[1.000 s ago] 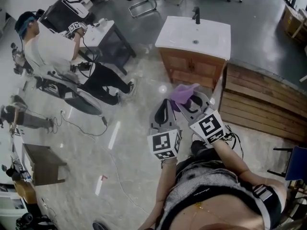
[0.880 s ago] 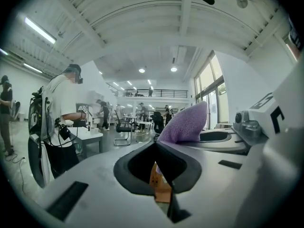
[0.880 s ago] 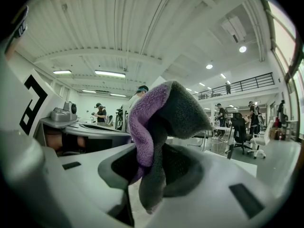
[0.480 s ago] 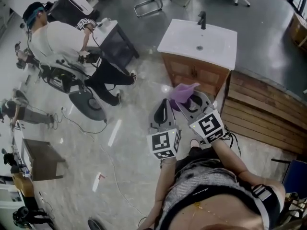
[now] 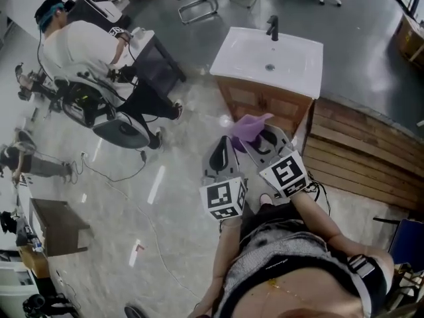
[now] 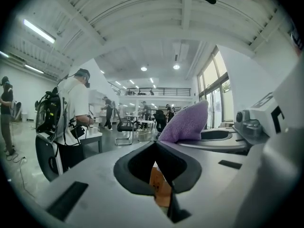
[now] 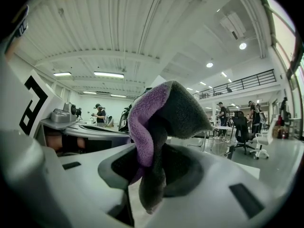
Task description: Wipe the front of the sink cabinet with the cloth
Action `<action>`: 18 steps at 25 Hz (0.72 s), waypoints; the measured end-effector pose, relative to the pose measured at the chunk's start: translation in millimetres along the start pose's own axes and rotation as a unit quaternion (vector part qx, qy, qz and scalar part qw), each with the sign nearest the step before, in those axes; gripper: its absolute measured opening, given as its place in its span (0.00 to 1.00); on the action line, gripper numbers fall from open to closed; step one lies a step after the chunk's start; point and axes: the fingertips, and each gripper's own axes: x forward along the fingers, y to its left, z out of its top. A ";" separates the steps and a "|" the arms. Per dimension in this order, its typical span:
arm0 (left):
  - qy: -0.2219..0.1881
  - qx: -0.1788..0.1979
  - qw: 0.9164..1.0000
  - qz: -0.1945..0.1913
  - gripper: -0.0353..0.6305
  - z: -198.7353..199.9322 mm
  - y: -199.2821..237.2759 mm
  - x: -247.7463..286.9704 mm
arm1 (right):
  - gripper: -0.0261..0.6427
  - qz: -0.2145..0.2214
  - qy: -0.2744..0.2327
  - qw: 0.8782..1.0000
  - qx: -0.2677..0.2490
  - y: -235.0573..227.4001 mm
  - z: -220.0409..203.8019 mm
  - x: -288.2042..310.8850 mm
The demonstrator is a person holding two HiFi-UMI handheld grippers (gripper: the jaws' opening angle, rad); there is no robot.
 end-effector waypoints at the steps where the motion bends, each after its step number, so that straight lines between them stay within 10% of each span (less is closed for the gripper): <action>1: 0.000 0.000 1.000 -0.003 0.06 0.1 0.1 4.9 | 0.30 -0.004 0.001 1.000 0.000 -4.1 -0.7 2.0; 18: 0.004 0.010 0.994 -0.104 0.06 14.3 49.9 94.1 | 0.30 -0.105 0.016 0.994 0.007 -50.2 3.8 76.2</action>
